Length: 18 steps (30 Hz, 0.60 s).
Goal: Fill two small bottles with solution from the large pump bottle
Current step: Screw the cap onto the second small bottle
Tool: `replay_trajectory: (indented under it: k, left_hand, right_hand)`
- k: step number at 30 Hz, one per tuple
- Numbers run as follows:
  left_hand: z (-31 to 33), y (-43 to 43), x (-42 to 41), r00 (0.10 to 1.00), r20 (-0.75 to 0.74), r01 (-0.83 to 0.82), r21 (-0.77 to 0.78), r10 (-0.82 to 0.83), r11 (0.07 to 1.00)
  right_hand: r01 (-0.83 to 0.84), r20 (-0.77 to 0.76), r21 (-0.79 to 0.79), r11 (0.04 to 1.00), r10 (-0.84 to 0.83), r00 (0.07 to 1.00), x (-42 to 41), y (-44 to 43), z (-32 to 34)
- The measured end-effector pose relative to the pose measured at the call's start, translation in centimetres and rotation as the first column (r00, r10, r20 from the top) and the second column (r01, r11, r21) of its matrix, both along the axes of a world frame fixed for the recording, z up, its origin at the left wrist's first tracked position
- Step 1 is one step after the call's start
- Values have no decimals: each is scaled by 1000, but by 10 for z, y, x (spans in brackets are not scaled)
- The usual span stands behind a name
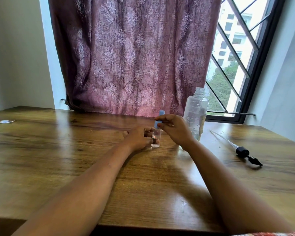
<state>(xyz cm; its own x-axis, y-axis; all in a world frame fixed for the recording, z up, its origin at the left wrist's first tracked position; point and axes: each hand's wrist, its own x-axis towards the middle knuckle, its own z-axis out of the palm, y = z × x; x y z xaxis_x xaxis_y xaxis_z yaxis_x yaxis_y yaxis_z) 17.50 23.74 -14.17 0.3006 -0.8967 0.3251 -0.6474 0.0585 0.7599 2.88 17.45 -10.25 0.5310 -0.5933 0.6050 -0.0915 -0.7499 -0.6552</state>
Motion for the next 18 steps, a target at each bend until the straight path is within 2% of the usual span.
replay_trajectory:
  k: [3,7,13,18]
  left_hand:
    - [0,0,-1,1000,12,-6,11,6,1000]
    - [1,0,-1,998,52,-24,38,22,999]
    - [1,1,-3,998,57,-1,-3,1,1000]
    - [4,1,-3,997,73,30,8,-30,1000]
  right_hand:
    - [26,-46,-52,998,-29,999,-1,-1,2]
    - [135,-59,-179,975,-147,987,4,0,0]
    - [204,4,-167,965,-207,978,9,-2,-4]
    - [282,-31,-228,932,-296,955,10,-2,-6]
